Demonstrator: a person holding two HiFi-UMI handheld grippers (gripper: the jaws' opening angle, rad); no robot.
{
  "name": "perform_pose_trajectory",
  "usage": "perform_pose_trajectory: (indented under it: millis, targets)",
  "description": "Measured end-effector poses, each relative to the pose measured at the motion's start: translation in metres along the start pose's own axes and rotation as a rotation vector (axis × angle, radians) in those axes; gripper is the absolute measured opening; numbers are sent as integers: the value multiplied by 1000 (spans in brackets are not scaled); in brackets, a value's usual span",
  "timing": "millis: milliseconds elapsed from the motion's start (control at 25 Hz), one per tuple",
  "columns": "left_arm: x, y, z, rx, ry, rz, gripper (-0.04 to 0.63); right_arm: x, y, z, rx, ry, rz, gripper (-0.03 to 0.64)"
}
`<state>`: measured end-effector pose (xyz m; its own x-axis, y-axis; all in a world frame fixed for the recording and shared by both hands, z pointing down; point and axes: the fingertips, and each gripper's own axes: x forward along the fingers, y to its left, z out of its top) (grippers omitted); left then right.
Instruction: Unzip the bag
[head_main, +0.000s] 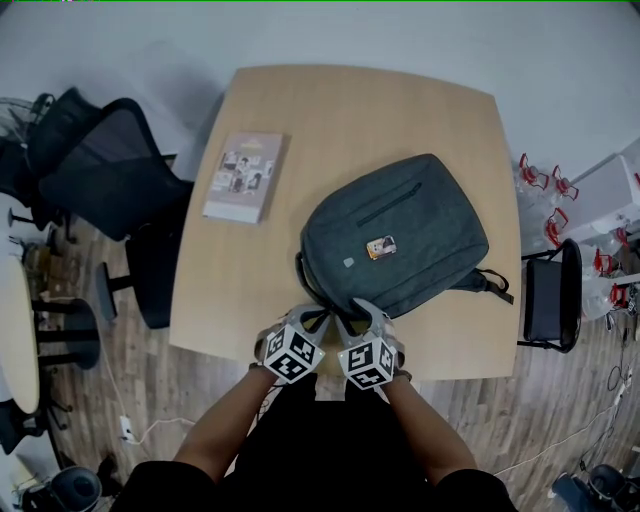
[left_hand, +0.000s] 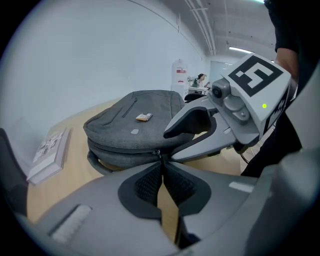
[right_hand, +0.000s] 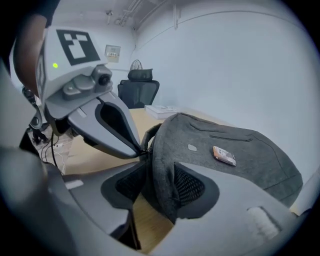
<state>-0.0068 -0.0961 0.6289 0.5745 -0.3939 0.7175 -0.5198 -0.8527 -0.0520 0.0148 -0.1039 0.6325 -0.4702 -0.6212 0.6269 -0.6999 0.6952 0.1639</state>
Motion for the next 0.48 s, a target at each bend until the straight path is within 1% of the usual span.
perform_pose_trajectory:
  millis: [80, 120, 160, 200, 240, 320, 400, 480]
  targets:
    - [-1, 4, -2, -1, -1, 9, 28, -10, 8, 4, -39, -59, 86, 208]
    - [-1, 5, -3, -1, -4, 11, 26, -17, 12, 5, -84, -82, 130, 234]
    - [-1, 5, -3, -1, -8, 12, 26, -24, 14, 3, -141, -94, 163, 276]
    - [-2, 5, -3, -3, -11, 11, 26, -31, 13, -2, -203, -96, 181, 301]
    - [-2, 5, -4, -5, -13, 10, 28, -38, 8, -9, -267, -85, 187, 312]
    - [-2, 5, -4, -8, -14, 8, 28, -48, -10, -30, -402, -31, 187, 349]
    - [-2, 5, -3, -7, -13, 8, 28, -54, -35, -54, -541, 55, 177, 370]
    - [-2, 5, -4, -7, -11, 7, 28, -56, -64, -73, -638, 138, 166, 381]
